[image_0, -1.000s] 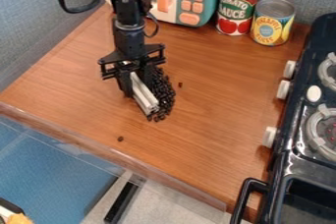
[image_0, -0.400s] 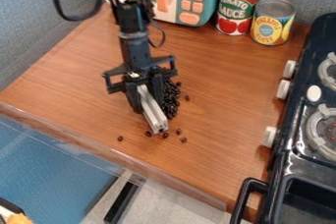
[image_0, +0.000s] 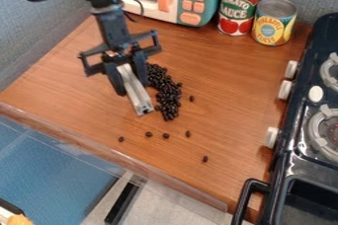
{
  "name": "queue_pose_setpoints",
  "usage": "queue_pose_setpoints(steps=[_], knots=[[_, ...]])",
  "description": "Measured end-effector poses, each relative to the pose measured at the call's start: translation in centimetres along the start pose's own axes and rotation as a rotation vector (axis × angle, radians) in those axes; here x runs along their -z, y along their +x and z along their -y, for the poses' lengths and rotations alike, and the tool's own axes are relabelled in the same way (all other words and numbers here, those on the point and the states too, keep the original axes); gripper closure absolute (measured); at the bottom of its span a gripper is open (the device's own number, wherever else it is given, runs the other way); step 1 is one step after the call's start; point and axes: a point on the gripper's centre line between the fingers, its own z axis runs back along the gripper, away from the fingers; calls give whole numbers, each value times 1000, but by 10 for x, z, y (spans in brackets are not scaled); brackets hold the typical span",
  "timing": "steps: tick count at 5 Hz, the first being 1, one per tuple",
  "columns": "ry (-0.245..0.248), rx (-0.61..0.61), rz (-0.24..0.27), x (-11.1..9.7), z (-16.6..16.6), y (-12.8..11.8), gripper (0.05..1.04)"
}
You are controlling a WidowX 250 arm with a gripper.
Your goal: Sweep into pile
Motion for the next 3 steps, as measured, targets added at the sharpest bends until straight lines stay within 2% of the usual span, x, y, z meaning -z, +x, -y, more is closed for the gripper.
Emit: queue_pose_setpoints(steps=[1,2,3], knots=[[32,40,20,-7,-16,-7,692],[140,101,78,6,-33,-6,692],[202,127,155,9,-40,3,692]])
